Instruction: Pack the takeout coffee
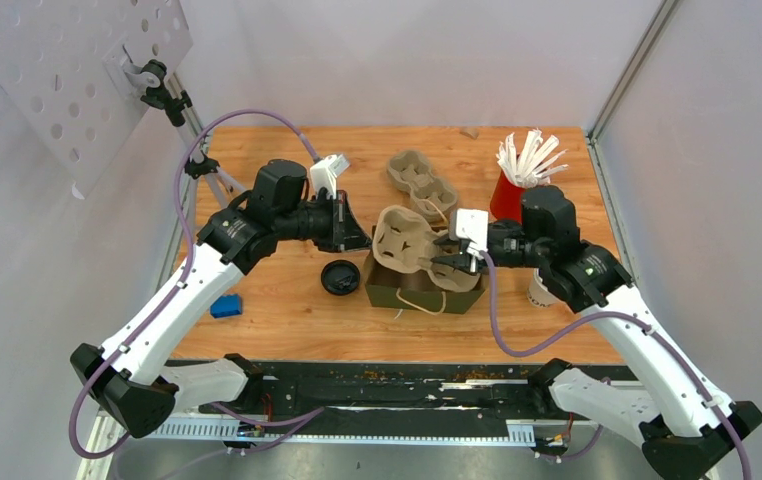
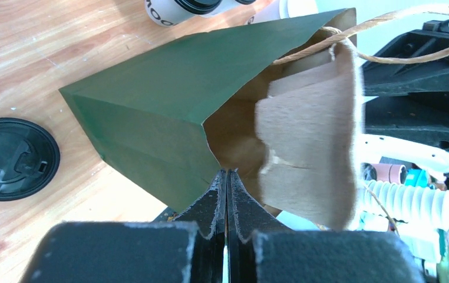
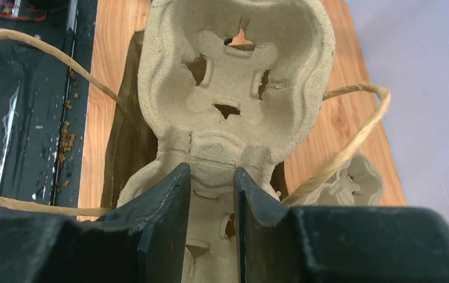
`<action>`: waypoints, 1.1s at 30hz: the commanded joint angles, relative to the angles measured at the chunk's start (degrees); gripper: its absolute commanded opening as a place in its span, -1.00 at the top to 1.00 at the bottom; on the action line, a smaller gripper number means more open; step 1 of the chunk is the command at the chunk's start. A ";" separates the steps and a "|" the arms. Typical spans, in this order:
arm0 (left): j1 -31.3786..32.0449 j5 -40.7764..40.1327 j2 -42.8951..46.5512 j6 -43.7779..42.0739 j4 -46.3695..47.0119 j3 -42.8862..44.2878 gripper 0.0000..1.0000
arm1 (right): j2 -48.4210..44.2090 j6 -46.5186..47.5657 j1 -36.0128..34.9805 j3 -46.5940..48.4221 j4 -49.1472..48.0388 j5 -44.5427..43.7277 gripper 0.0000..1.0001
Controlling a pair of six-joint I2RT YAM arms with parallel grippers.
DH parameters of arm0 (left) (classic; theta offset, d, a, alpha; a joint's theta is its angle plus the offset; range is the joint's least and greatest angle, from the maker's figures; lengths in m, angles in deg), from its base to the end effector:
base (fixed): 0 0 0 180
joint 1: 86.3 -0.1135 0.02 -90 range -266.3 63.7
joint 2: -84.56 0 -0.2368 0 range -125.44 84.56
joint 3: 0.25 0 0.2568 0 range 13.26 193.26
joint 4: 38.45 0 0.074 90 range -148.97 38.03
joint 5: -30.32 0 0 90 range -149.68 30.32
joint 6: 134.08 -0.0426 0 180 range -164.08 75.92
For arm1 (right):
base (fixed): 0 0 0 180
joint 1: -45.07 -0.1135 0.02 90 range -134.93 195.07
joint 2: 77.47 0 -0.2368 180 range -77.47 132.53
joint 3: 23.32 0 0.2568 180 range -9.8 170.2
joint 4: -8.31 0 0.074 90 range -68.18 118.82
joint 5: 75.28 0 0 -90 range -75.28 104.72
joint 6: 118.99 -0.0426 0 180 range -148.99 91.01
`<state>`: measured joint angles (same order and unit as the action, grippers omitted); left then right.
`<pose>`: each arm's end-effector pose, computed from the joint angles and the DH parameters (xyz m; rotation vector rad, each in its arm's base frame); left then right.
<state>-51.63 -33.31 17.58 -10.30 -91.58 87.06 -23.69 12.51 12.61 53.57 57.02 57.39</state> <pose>0.2051 -0.1649 0.3599 0.3117 2.2982 -1.1511 0.1628 0.1377 0.3598 -1.5087 1.2305 0.6423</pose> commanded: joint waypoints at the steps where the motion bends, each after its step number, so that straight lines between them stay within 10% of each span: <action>1: -0.22 3.45 0.32 0.73 1.18 2.02 1.00 | 2.43 2.36 -2.74 4.40 4.40 -4.93 0.43; 27: -0.30 -0.14 0.40 -2.51 -1.13 2.30 1.00 | 8.05 6.80 -6.79 7.48 11.07 -16.31 0.47; 33: -0.32 -1.94 0.77 -2.52 -1.16 1.71 0.68 | 9.52 5.68 -8.02 7.79 12.56 -20.99 0.47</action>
<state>-51.65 -34.62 17.58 -12.62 -94.79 88.35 -14.40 18.28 5.35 59.03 68.74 40.13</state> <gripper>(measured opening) 0.110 0.301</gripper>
